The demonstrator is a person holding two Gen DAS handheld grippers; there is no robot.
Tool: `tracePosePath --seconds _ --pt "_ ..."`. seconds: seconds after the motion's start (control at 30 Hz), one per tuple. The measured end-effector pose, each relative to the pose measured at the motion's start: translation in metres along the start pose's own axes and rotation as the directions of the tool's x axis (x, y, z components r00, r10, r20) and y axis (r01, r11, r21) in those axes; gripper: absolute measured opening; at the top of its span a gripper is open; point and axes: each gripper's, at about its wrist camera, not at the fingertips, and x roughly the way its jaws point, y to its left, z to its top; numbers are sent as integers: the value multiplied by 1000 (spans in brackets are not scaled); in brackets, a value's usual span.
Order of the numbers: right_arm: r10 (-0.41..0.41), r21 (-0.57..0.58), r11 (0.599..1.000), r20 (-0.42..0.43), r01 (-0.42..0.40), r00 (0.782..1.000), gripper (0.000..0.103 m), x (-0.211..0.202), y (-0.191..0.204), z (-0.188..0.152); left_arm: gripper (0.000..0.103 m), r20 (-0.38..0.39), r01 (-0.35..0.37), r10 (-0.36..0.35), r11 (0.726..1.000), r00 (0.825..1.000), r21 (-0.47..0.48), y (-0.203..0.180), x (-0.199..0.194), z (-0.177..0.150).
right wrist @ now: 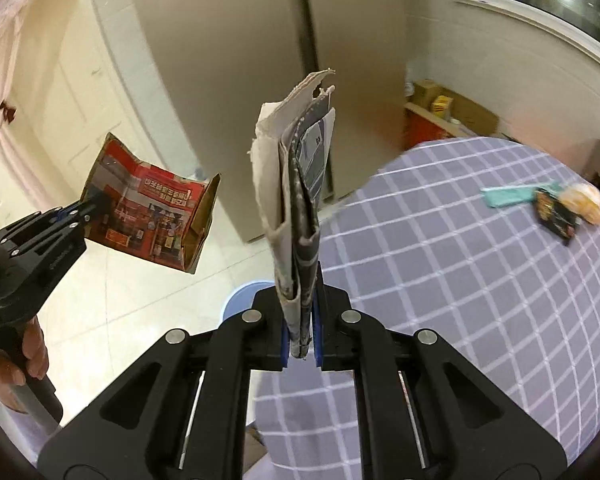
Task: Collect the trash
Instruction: 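Carry the newspaper bundle and red-white box toward the bucket, then open both grippers over the blue bucket to drop the items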
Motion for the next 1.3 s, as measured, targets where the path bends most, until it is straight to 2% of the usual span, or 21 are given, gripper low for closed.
tracePosePath --seconds 0.23,0.33,0.4,0.43,0.47,0.5,0.57,0.67,1.0,1.1,1.13,1.17,1.2,1.3 --pt "28 -50 998 -78 -32 997 9 42 37 6 5 -81 -40 38 999 996 -30 28 34 -12" --pt "25 -63 997 -110 -32 994 9 61 48 6 5 -114 -34 31 999 993 -25 34 50 -17" --pt "22 -67 997 -133 -31 991 9 73 52 5 9 -139 -24 20 999 990 -23 34 63 -19" --pt "22 -66 997 -143 -32 989 9 78 54 5 19 -152 -22 17 999 988 -30 36 70 -20" --pt "21 -66 997 -157 -32 987 9 85 56 4 38 -165 -30 25 999 986 -27 36 77 -21" --pt "21 -64 997 -164 -31 986 9 89 57 3 44 -167 -42 39 999 985 -14 37 82 -22" --pt "20 -59 998 -182 -31 983 9 97 59 3 45 -171 -57 58 998 983 10 36 92 -25" --pt "17 -58 998 -200 -29 980 9 107 63 2 44 -212 -37 33 999 977 -14 44 104 -31" --pt "9 -123 991 -274 -45 962 10 140 97 -9 44 -275 -103 82 993 958 -63 82 111 -63" --pt "46 -140 987 -255 -83 966 17 140 106 -7 45 -287 -122 97 990 953 -69 91 108 -71" --pt "50 -149 985 -239 -88 970 36 139 108 -6 45 -288 -127 101 989 952 -71 94 108 -72" --pt "48 -164 983 -218 -85 975 68 137 111 -6 45 -288 -130 103 989 952 -76 96 106 -74" --pt "43 -173 982 -194 -78 980 73 134 112 -6 45 -287 -131 102 988 952 -83 97 104 -76" --pt "51 -177 980 -185 -85 981 73 132 113 -7 45 -293 -127 93 987 952 -101 101 101 -80"
